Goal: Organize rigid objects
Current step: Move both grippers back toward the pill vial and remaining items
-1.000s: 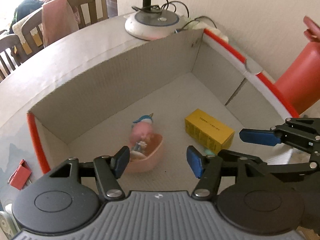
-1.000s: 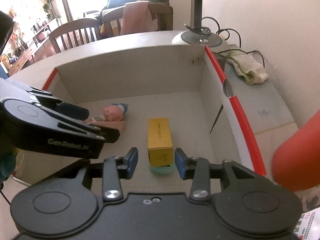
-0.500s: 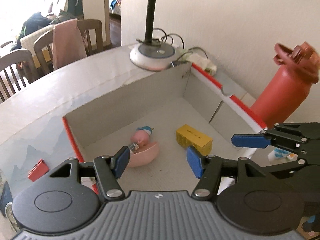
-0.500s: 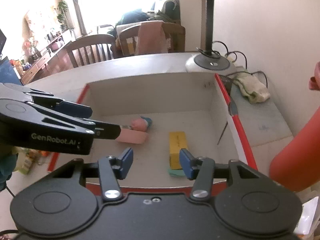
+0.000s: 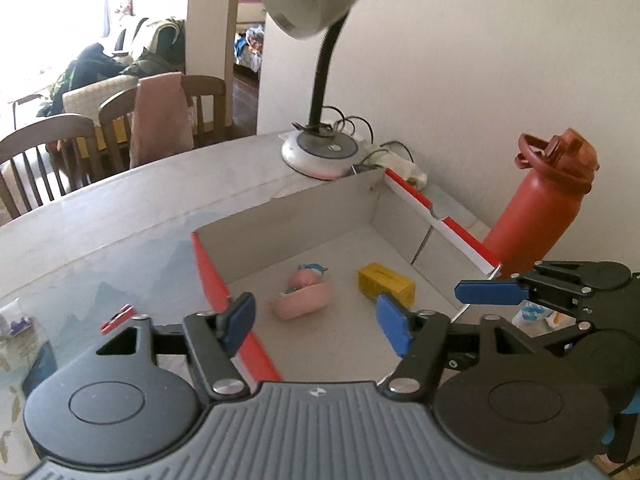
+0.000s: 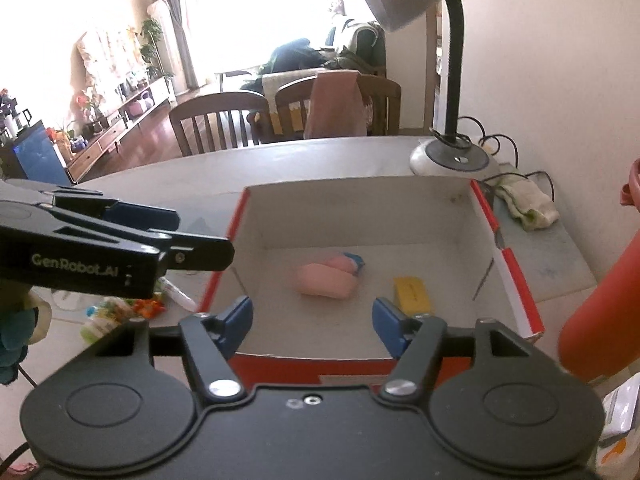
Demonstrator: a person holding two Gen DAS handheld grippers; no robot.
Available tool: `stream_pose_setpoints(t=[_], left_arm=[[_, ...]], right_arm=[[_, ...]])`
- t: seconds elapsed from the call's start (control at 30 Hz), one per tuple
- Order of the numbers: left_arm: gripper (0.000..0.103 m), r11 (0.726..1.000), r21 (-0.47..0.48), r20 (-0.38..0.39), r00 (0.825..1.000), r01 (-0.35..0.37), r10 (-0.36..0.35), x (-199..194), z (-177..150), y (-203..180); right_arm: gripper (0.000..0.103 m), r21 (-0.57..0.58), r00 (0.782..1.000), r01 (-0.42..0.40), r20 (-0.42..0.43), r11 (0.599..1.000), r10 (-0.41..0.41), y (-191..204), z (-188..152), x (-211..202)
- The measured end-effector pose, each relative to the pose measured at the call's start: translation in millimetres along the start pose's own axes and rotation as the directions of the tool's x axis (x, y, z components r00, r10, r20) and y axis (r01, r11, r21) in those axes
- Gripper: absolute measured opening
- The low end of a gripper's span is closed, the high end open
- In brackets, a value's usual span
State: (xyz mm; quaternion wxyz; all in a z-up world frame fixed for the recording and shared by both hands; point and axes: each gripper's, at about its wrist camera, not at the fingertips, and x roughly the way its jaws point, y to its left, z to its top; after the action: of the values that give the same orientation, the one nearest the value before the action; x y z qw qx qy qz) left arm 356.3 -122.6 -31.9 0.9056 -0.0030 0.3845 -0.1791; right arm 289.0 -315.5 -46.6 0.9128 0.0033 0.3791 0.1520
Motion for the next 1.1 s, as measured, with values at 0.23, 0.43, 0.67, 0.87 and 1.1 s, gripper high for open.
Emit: stream_pose_setpoints(t=[0.23, 0.43, 0.67, 0.87, 1.1], left_arm=[[0.072, 1.000, -0.025, 0.031, 0.999, -0.016, 0.016, -35, -22, 32], [0.080, 0.998, -0.048, 0.056, 0.998, -0.037, 0.040, -65, -39, 67], [0.084, 0.995, -0.082, 0.086, 0.994, -0.057, 0.064, -95, -57, 115], [0.091, 0.991, -0.110, 0.102, 0.990, -0.081, 0.093, -110, -68, 156], [0.103, 0.984, -0.142, 0.128, 0.984, -0.105, 0.124, -114, -75, 201]], right_arm=[[0.087, 0.008, 0.999, -0.026, 0.048, 1.000, 0.025, 38, -2, -12], [0.094, 0.012, 0.996, -0.048, 0.072, 0.999, 0.047, 76, -3, -8], [0.097, 0.023, 0.995, -0.077, 0.070, 0.997, 0.075, 114, -3, 8], [0.097, 0.028, 0.995, -0.086, 0.043, 0.996, 0.085, 144, -7, 22], [0.096, 0.017, 0.996, -0.084, -0.003, 0.996, 0.084, 180, -15, 39]])
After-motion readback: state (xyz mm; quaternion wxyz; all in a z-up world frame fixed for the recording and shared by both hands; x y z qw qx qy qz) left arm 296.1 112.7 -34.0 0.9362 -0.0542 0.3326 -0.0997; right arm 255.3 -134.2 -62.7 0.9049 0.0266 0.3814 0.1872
